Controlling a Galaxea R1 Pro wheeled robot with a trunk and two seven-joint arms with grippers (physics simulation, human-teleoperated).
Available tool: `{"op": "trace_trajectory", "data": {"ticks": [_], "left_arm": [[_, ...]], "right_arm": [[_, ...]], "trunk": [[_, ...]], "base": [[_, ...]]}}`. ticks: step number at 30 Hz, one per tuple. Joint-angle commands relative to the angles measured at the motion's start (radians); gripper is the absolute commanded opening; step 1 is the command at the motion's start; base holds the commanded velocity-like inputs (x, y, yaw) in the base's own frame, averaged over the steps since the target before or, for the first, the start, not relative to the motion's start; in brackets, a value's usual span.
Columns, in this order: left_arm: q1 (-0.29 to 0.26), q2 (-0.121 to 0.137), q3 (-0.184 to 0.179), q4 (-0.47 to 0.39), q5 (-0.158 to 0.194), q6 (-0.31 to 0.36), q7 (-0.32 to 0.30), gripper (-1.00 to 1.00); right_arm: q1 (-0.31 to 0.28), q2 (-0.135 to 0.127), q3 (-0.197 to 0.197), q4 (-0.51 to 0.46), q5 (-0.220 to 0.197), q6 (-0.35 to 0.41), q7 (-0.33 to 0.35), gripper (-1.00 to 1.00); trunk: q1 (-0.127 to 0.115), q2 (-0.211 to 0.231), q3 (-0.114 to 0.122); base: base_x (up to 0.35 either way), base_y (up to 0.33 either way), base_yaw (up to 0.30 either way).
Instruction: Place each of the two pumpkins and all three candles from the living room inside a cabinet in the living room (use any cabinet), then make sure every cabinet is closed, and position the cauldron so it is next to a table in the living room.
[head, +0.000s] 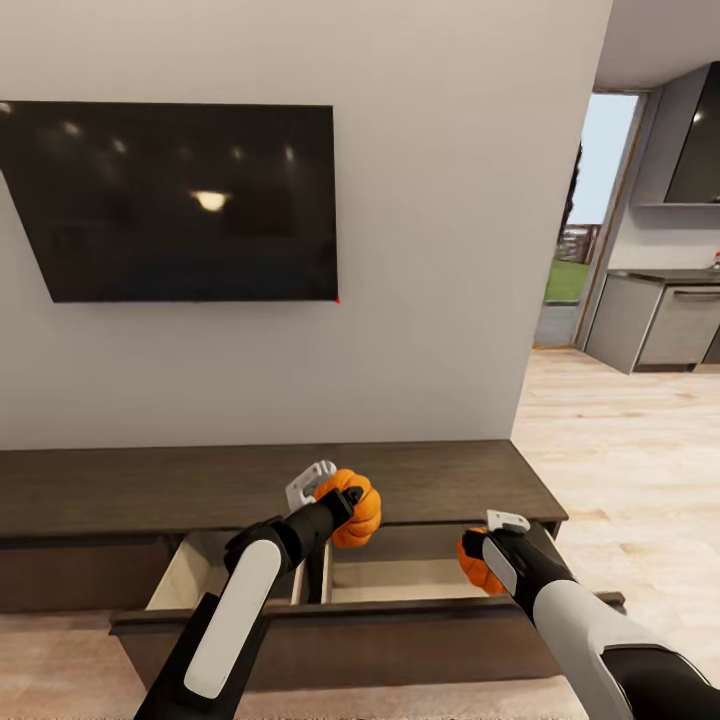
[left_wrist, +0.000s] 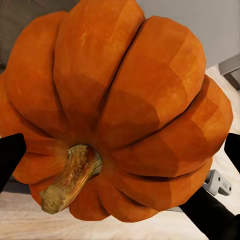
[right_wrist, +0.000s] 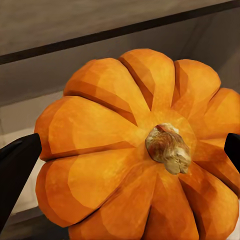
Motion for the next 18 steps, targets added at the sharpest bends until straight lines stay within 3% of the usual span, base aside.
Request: {"op": "trace_trajectory", "data": {"ticks": [1,6,18], "left_arm": [[-0.001,0.0,0.0,-0.001,0.008,0.0,0.009,-1.0],[-0.001,0.0,0.016,-0.001,0.008,0.0,0.009,-1.0],[-0.001,0.0,0.024,-0.001,0.008,0.0,0.005,-1.0]], "right_arm": [[0.0,0.0,0.004,-0.002,-0.008,-0.002,-0.005,-1.0],[0.0,0.0,0.005,-0.002,-0.007,-0.008,-0.005,-1.0],[0.0,0.0,0.005,-0.002,-0.006,-0.009,-0.005,-1.0]], "trunk": [[0.004,-0.008,-0.004],[0.023,-0.043,-0.02],[0.023,-0.043,-0.02]], "base": [[0.0,0.0,0.0],[0.0,0.0,0.0],[0.038,0.0,0.0]]}}
